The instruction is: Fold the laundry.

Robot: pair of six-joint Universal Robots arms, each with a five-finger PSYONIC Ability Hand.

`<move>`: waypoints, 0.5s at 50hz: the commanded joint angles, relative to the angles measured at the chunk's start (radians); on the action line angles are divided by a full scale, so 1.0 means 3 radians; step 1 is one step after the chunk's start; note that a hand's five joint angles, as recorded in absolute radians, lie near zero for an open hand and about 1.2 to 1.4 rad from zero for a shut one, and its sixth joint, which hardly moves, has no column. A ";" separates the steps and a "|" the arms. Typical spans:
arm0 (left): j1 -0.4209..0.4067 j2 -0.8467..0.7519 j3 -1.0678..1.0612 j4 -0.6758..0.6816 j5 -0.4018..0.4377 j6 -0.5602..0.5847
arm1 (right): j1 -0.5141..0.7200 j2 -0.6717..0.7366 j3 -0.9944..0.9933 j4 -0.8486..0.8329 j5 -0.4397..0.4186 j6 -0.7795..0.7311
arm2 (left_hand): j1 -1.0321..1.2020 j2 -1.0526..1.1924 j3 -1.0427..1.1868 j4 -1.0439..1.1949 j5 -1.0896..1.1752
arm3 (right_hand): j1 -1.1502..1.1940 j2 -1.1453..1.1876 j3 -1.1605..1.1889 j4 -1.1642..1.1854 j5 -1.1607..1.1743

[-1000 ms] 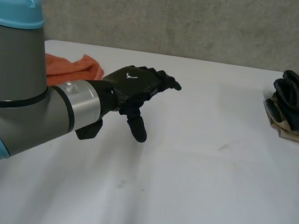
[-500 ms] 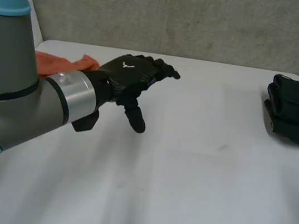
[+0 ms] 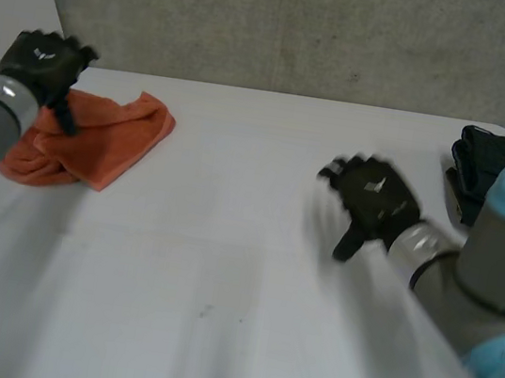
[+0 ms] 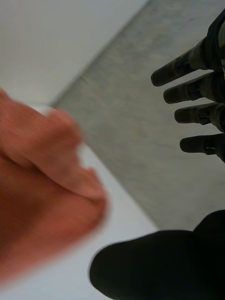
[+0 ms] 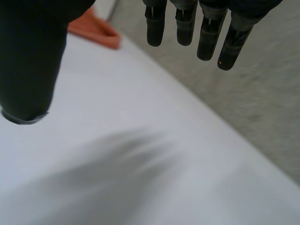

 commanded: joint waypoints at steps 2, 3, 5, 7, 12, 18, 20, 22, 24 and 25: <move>0.0440 -0.1062 0.0603 0.0039 0.0189 0.0764 | 0.0090 -0.0035 0.0550 -0.0216 0.0009 -0.0080 | -0.0044 -0.0093 -0.0120 -0.0095 -0.0149 | -0.0106 -0.0156 -0.0142 -0.0212 -0.0223; 0.0455 -0.1134 0.0654 0.0039 0.0210 0.0764 | 0.0090 -0.0040 0.0606 -0.0247 0.0009 -0.0080 | -0.0044 -0.0093 -0.0120 -0.0095 -0.0149 | -0.0106 -0.0156 -0.0142 -0.0212 -0.0223; 0.0506 -0.1344 0.0777 0.0044 0.0312 0.0764 | 0.0059 -0.0041 0.0678 -0.0298 0.0004 -0.0080 | -0.0041 -0.0090 -0.0118 -0.0092 -0.0146 | -0.0106 -0.0156 -0.0142 -0.0212 -0.0223; 0.0537 -0.1456 0.0833 0.0044 0.0384 0.0764 | 0.0039 -0.0041 0.0714 -0.0319 0.0004 -0.0080 | -0.0032 -0.0080 -0.0108 -0.0082 -0.0136 | -0.0106 -0.0156 -0.0142 -0.0212 -0.0223; 0.0537 -0.1605 0.0946 0.0070 0.0430 0.0769 | 0.0034 -0.0046 0.0771 -0.0350 0.0004 -0.0080 | 0.0661 0.0613 0.0585 0.0611 0.0556 | -0.0106 -0.0156 -0.0142 -0.0212 -0.0223; 0.0384 -0.1488 0.0859 0.0305 0.0353 0.0708 | 0.0034 -0.0086 0.0771 -0.0350 0.0009 -0.0126 | 0.4028 0.3980 0.3952 0.3978 0.3924 | -0.0106 -0.0156 -0.0142 -0.0212 -0.0223; 0.0216 -0.1197 0.0645 0.0453 0.0312 0.0601 | 0.0034 -0.0112 0.0776 -0.0350 0.0009 -0.0141 | 0.4028 0.3980 0.3952 0.3978 0.3924 | -0.0106 -0.0156 -0.0142 -0.0212 -0.0223; 0.0032 -0.0789 0.0365 0.0662 0.0272 0.0341 | 0.0034 -0.0133 0.0776 -0.0350 0.0014 -0.0146 | 0.4028 0.3980 0.3952 0.3978 0.3924 | -0.0106 -0.0156 -0.0142 -0.0212 -0.0223; -0.0172 -0.0436 0.0083 0.0846 0.0256 -0.0016 | 0.0034 -0.0153 0.0760 -0.0355 0.0029 -0.0146 | 0.4028 0.3980 0.3952 0.3978 0.3924 | -0.0106 -0.0156 -0.0142 -0.0212 -0.0223; -0.0224 -0.0368 0.0011 0.0872 0.0251 -0.0115 | 0.0034 -0.0163 0.0740 -0.0355 0.0044 -0.0146 | 0.4028 0.3980 0.3952 0.3978 0.3924 | -0.0106 -0.0156 -0.0142 -0.0212 -0.0223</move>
